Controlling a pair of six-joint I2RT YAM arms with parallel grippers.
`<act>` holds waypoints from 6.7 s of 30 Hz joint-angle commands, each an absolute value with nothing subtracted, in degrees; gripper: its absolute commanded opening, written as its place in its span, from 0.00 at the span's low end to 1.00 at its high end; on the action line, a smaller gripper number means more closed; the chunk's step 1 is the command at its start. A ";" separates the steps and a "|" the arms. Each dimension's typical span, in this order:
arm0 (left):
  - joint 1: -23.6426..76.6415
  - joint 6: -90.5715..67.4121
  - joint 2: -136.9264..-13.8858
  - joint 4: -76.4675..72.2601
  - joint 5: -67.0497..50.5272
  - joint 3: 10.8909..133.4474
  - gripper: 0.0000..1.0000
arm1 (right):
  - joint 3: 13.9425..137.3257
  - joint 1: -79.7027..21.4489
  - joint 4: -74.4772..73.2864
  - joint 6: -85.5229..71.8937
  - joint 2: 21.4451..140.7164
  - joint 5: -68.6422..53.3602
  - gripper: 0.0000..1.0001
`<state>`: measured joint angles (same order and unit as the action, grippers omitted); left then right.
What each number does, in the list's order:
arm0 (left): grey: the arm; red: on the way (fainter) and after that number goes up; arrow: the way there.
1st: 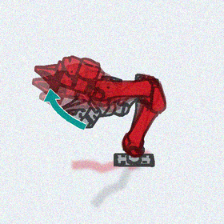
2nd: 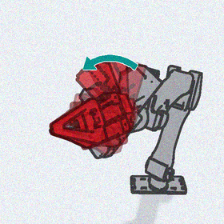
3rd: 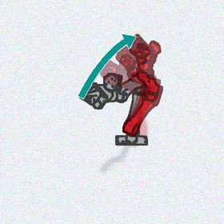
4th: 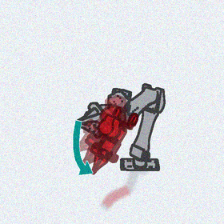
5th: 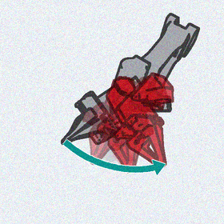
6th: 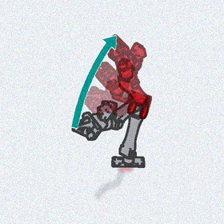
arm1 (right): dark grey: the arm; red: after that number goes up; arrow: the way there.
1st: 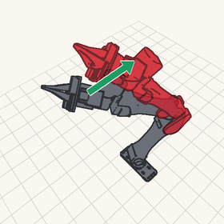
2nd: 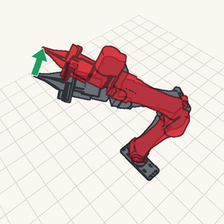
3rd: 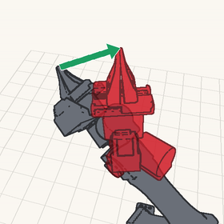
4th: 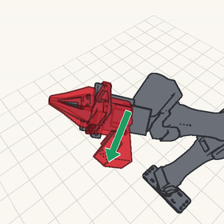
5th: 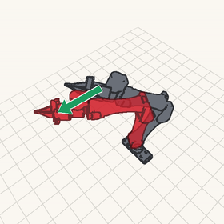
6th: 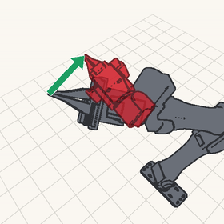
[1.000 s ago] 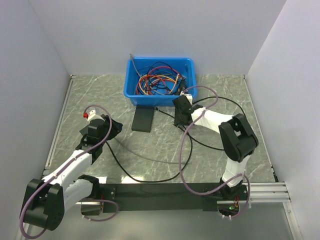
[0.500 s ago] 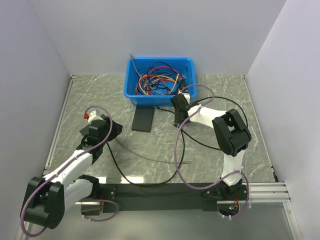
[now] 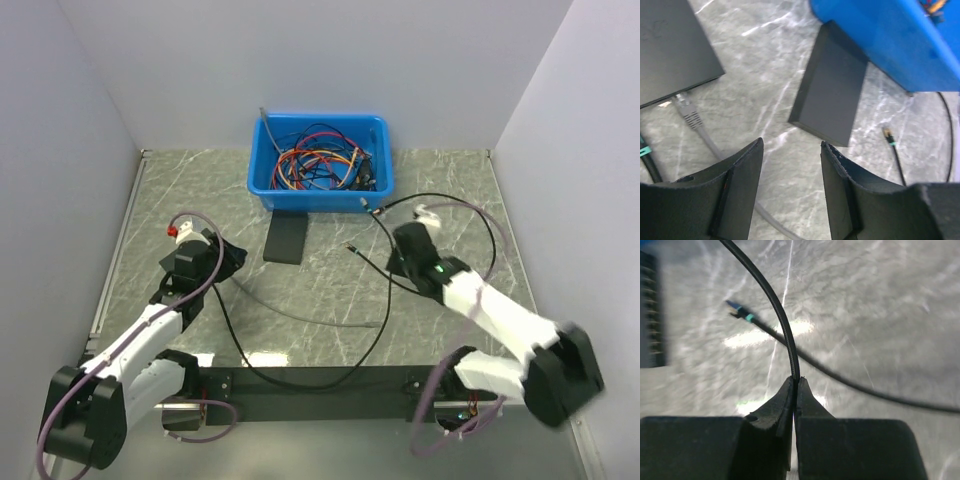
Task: Insert the plug into the switch port
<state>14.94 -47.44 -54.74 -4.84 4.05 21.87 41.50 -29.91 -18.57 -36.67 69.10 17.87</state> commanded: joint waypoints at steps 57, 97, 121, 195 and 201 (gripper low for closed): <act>23.64 -47.29 -63.81 -10.90 2.29 20.66 0.56 | 56.86 -32.78 -6.42 -26.72 99.40 18.11 0.43; 24.70 -49.92 -50.54 -28.59 -8.15 14.07 0.58 | 49.93 -35.24 12.28 -22.75 90.79 -33.38 0.00; 26.72 -52.03 -54.05 -68.65 -21.01 2.20 0.63 | 50.10 -38.85 25.66 -33.57 93.52 -54.93 0.00; 30.85 -54.49 -45.97 -24.79 -0.18 12.83 0.01 | 57.65 -59.05 0.44 -10.46 82.43 -0.09 0.58; 30.94 -54.14 -46.05 -24.17 -0.18 12.74 0.01 | 59.76 -60.56 -1.05 -10.02 85.60 2.72 0.56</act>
